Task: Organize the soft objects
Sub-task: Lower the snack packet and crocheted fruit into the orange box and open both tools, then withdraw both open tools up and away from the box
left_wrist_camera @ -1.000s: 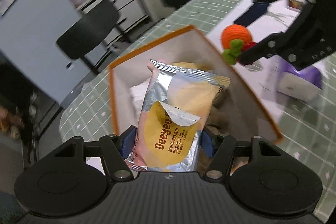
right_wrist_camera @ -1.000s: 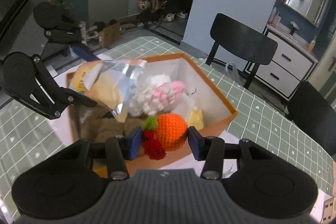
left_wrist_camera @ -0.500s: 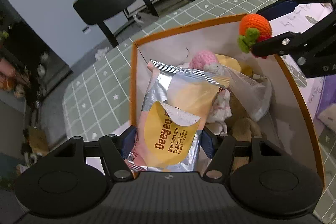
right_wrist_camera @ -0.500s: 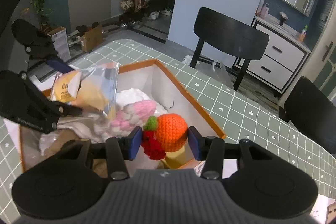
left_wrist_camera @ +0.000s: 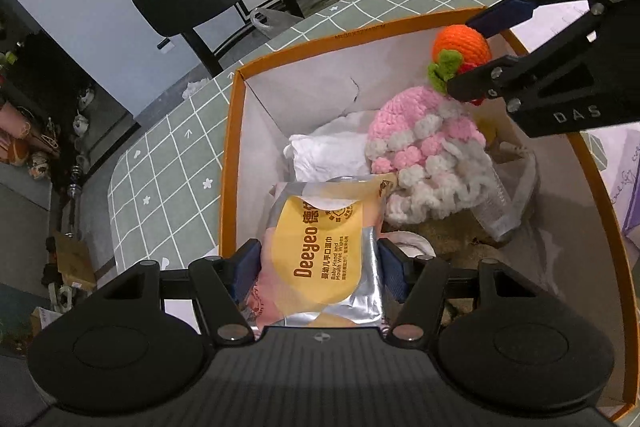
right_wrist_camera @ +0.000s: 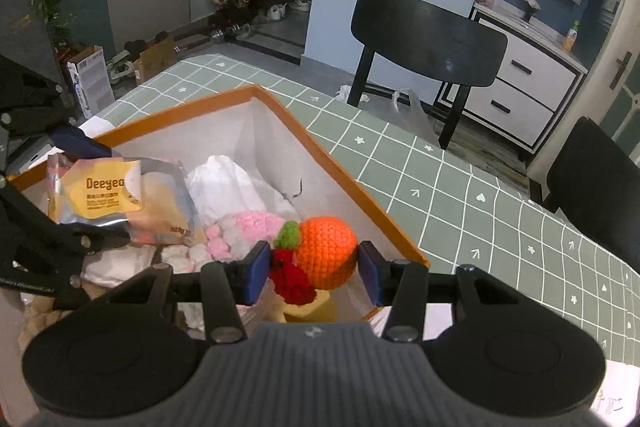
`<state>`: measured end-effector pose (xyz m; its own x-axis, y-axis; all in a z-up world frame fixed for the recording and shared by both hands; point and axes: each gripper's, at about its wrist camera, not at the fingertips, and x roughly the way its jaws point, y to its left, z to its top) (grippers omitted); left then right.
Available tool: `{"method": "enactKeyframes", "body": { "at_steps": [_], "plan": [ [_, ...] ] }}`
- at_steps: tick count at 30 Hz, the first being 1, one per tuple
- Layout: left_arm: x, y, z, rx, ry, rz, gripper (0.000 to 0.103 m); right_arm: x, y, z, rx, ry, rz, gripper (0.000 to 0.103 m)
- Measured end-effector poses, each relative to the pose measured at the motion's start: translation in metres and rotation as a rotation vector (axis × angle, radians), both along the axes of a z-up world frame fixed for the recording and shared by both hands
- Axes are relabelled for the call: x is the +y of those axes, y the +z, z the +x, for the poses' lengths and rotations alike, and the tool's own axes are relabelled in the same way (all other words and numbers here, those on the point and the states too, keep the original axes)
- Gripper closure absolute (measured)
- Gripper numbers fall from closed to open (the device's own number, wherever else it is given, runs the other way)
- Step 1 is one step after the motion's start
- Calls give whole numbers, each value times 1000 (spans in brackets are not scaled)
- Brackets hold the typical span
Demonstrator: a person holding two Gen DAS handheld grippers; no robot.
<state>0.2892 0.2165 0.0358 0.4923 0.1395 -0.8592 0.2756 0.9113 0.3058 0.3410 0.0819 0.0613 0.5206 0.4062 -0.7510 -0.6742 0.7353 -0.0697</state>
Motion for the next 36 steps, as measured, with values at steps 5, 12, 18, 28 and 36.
{"method": "enactKeyframes", "body": {
  "at_steps": [5,12,18,28,36],
  "plan": [
    [-4,-9,1,23,-7,29,27,4,-3,4,-1,-5,-12,55],
    [-7,-23,5,55,-12,45,27,10,-8,9,-5,-8,-42,55],
    [-9,-34,6,74,-18,76,22,17,-15,15,-4,-12,-74,55],
    [-17,-10,-10,-7,-22,20,4,13,-12,6,-20,-55,-23,45],
    [-11,38,-48,-182,39,-155,3,-8,21,-28,-53,-87,124,40]
  ]
}}
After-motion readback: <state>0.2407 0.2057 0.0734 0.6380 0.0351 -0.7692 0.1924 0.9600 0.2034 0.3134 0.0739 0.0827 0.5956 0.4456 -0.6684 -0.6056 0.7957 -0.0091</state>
